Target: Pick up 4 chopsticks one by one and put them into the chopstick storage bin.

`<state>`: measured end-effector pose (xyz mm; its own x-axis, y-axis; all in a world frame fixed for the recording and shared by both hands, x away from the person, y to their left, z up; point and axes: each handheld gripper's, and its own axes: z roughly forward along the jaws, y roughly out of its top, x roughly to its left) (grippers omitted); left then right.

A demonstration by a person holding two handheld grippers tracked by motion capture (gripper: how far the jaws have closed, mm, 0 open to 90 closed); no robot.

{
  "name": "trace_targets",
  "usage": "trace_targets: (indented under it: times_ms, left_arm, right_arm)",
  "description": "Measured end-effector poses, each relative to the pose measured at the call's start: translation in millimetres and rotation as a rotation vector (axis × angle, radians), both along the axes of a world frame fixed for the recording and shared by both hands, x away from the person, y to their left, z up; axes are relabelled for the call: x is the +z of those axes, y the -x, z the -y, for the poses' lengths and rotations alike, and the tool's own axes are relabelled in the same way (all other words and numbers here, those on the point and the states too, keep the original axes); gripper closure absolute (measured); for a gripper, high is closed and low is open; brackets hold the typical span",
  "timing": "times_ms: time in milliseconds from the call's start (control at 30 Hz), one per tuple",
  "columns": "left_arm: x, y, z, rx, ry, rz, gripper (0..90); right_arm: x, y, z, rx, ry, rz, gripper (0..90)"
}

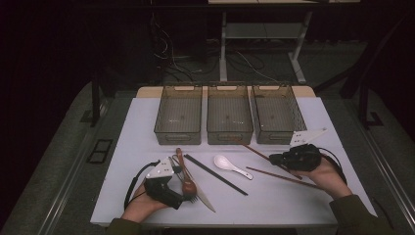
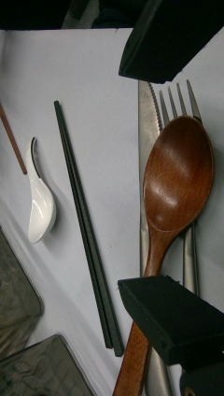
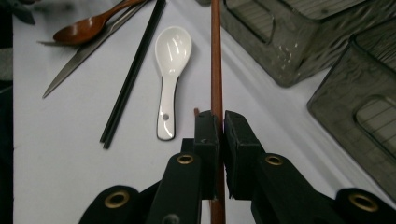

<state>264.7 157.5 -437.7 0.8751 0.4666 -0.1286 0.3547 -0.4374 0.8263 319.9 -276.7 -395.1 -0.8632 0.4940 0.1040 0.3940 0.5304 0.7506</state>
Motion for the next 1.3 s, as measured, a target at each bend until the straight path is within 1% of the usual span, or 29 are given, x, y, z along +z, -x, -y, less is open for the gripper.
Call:
trace_targets:
  times_ms: [367,500,567,667,733,933,1000,1067,1167,1200,1300]
  left_arm:
    - [0.1,0.7,0.7,0.005,0.0,-0.002,0.3]
    - [0.4,1.0,0.8,0.0,-0.005,0.002,0.3]
    - [0.7,1.4,1.1,-0.003,-0.004,0.004,0.3]
    - [1.0,1.6,1.3,-0.004,-0.001,0.003,0.3]
    - [1.1,1.6,1.3,-0.003,0.0,0.004,0.3]
    - [1.1,1.4,1.0,-0.001,0.004,0.003,0.3]
    - [1.2,0.8,0.1,0.005,0.007,0.003,0.3]
    - [1.3,0.0,-0.5,0.005,0.009,0.003,0.3]
    - [1.9,0.4,-0.3,0.002,0.007,0.003,0.3]
    - [1.9,0.7,0.1,0.005,0.012,0.002,0.3]
    - [2.0,1.2,0.2,0.006,0.013,0.004,0.3]
  right_arm:
    - [5.5,-15.4,-16.6,-0.055,-0.047,-0.001,83.9]
    - [9.7,-22.0,-24.4,-0.068,-0.065,0.004,83.9]
    - [11.5,-25.4,-29.6,-0.073,-0.078,0.007,83.9]
    - [13.8,-30.4,-39.5,-0.075,-0.08,0.016,83.9]
    - [15.8,-34.2,-46.0,-0.081,-0.089,0.019,83.9]
    - [22.7,-46.9,-65.4,-0.089,-0.114,0.042,83.9]
    - [22.3,-50.9,-70.3,-0.093,-0.15,0.046,83.9]
    - [19.3,-55.8,-76.0,-0.098,-0.167,0.041,83.9]
    - [16.7,-62.4,-87.0,-0.102,-0.16,0.037,83.8]
    - [17.0,-64.2,-90.7,-0.101,-0.16,0.035,83.8]
    - [20.1,-70.5,-100.1,-0.107,-0.158,0.049,83.9]
